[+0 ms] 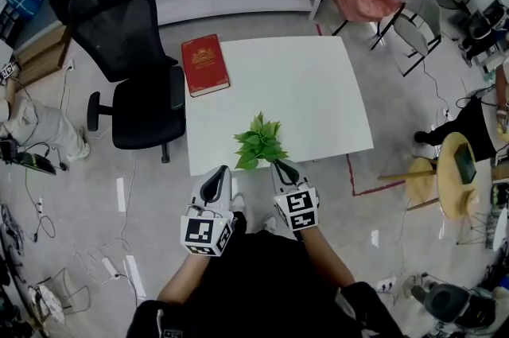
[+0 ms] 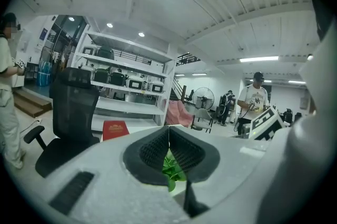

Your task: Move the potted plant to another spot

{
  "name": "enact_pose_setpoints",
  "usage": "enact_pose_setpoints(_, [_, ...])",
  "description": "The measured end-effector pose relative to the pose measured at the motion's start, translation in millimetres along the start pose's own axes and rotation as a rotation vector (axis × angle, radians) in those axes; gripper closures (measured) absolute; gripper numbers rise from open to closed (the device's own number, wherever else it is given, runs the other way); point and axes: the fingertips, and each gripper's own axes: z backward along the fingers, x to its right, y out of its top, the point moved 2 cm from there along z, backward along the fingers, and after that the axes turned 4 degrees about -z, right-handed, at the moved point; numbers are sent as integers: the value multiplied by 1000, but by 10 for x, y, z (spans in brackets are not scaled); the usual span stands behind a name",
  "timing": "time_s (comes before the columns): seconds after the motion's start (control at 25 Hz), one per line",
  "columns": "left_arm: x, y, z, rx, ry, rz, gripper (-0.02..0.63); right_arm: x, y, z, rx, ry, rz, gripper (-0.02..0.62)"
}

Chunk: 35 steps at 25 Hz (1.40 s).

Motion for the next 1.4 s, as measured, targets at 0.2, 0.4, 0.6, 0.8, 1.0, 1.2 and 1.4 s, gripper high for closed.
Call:
enact_pose_setpoints(0.2, [156,64,116,20,-4,-4,589,-13,209,381,135,-23,-125,580])
enact_pose_setpoints(0.4, [284,122,257,46,15,2,589,-117,251,715,203,-19,-192,583])
enact_pose_setpoints(0.6, [400,15,330,36,15,6,589,-179,139,829,199,-13,-179,583])
enact_pose_setpoints(0.8, [475,-3,364,34,18,2,589,-177,134,896,203,-11,-165,583])
enact_pose_setpoints(1.0, [495,0,391,35,25,3,589,-175,128,927,202,-4,-164,583])
enact_pose_setpoints(1.2, [504,3,406,36,27,3,589,-186,122,945,201,-2,-159,583])
enact_pose_setpoints(1.4, [509,-20,392,31,26,5,589,-184,115,937,200,-1,-156,583])
